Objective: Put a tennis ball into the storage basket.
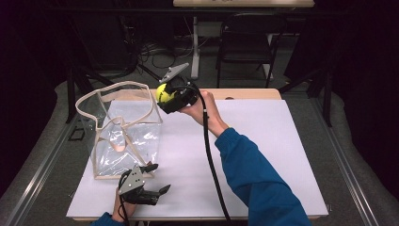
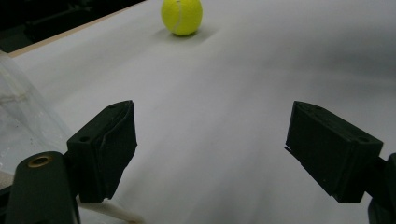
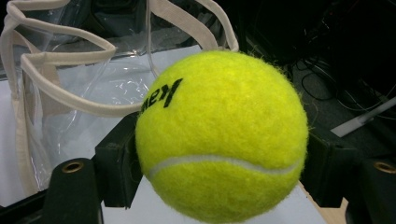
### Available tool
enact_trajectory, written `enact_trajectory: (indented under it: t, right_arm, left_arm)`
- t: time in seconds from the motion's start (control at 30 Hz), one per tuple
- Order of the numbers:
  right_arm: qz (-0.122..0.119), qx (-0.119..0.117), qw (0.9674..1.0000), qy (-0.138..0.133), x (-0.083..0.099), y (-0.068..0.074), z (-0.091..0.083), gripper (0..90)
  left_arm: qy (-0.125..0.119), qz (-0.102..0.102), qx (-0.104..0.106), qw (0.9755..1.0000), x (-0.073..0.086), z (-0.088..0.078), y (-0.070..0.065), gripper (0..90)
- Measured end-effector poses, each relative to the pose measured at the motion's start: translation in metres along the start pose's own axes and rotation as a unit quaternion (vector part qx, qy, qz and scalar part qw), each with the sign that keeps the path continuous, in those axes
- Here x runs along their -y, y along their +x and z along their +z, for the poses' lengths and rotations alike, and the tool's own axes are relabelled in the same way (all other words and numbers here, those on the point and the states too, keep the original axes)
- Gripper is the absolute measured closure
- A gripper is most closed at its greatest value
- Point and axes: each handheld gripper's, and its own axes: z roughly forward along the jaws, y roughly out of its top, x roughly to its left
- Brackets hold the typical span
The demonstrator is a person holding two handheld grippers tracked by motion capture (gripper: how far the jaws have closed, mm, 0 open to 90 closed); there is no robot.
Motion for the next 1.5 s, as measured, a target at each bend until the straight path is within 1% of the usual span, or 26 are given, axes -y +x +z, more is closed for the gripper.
enact_trajectory:
  t: [0.03,0.1,0.13,0.27,0.33,0.47,0.63,0.7,0.93,1.1,1.5]
  right_arm:
    - [-0.001,-0.001,1.0,0.0,-0.001,0.0,0.0,25.9]
    - [-0.001,-0.001,1.0,-0.002,-0.004,0.001,0.001,25.8]
    - [-0.001,-0.001,1.0,-0.002,-0.005,0.001,0.001,25.9]
    - [0.0,-0.006,1.0,-0.003,-0.009,0.0,0.003,25.9]
    - [0.001,-0.009,1.0,-0.003,-0.011,0.001,0.005,25.9]
    - [-0.002,-0.011,0.9999,-0.001,-0.014,0.002,0.009,25.9]
    - [0.0,-0.017,0.9998,-0.003,-0.018,0.004,0.014,25.9]
    - [-0.004,-0.016,0.9999,-0.002,-0.02,0.005,0.016,25.9]
    - [-0.004,-0.015,0.9999,-0.002,-0.027,0.004,0.019,25.9]
    - [-0.009,-0.01,0.9999,0.0,-0.03,0.003,0.02,25.9]
    - [-0.007,-0.009,0.9999,0.006,-0.036,0.0,0.026,25.9]
  left_arm:
    - [0.0,0.001,0.003,1.0,0.0,0.0,0.0,16.0]
    - [0.0,0.001,0.001,1.0,0.0,0.0,0.001,15.9]
    - [-0.002,-0.002,-0.004,1.0,0.0,0.0,0.0,16.0]
    - [-0.004,-0.001,-0.007,1.0,0.0,0.0,0.0,16.0]
    - [-0.003,0.0,-0.004,1.0,0.0,0.0,0.0,15.9]
    - [-0.005,-0.002,-0.006,1.0,0.0,0.0,0.0,16.0]
    - [-0.003,0.0,-0.003,1.0,0.0,0.0,0.0,15.9]
    - [-0.005,-0.003,-0.005,1.0,0.0,0.0,0.0,15.9]
    - [-0.004,-0.003,-0.004,1.0,0.0,-0.001,0.0,16.0]
    - [-0.004,-0.005,-0.003,1.0,0.0,-0.001,0.001,16.0]
    - [-0.004,-0.004,-0.003,1.0,0.0,-0.001,0.001,15.9]
